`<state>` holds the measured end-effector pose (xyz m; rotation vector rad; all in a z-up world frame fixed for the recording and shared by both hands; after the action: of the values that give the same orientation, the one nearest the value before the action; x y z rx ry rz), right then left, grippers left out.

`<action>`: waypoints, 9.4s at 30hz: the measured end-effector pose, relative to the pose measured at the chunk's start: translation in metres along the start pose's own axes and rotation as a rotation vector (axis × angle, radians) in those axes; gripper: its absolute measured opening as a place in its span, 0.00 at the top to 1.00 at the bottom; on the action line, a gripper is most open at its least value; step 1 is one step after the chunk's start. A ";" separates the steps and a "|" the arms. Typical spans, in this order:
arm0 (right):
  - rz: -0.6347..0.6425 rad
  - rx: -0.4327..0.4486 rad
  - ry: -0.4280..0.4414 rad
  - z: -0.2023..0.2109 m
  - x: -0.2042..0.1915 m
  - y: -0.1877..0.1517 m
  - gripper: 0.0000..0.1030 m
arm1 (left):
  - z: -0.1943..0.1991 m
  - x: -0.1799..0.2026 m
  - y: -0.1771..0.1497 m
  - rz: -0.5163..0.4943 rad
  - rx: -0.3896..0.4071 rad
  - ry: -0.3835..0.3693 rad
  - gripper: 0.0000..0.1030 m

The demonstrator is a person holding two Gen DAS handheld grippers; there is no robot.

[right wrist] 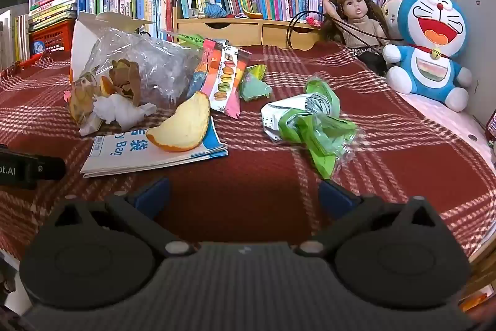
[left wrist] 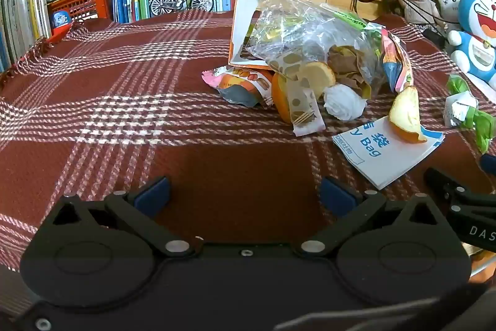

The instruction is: Collect trash

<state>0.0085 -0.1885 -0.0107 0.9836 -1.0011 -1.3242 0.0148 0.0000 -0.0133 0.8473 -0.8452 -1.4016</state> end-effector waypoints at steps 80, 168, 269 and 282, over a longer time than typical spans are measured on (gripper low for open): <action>-0.012 0.031 -0.016 0.003 -0.001 -0.003 0.00 | 0.003 -0.003 -0.005 -0.013 0.053 -0.022 0.00; -0.125 0.107 0.018 0.003 0.112 0.018 0.55 | -0.030 0.164 0.014 -0.100 0.140 -0.432 0.63; -0.041 0.025 0.303 0.084 -0.010 0.000 0.15 | 0.095 0.013 -0.014 -0.005 0.173 -0.209 0.11; 0.030 0.123 0.172 0.031 -0.030 -0.001 0.00 | 0.007 -0.007 0.027 0.190 0.188 -0.170 0.21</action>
<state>-0.0217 -0.1585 -0.0035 1.1509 -0.9700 -1.1428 0.0208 0.0065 0.0137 0.7742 -1.1720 -1.2526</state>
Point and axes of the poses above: each gripper's, at about its wrist camera, not at the fingertips, and z roughly against the way its jaws point, x to its right, y to its top, the point moved 2 cm from there along -z, roughly the way its jaws point, and after that the axes turned 14 degrees about x, right-handed, at the moved point
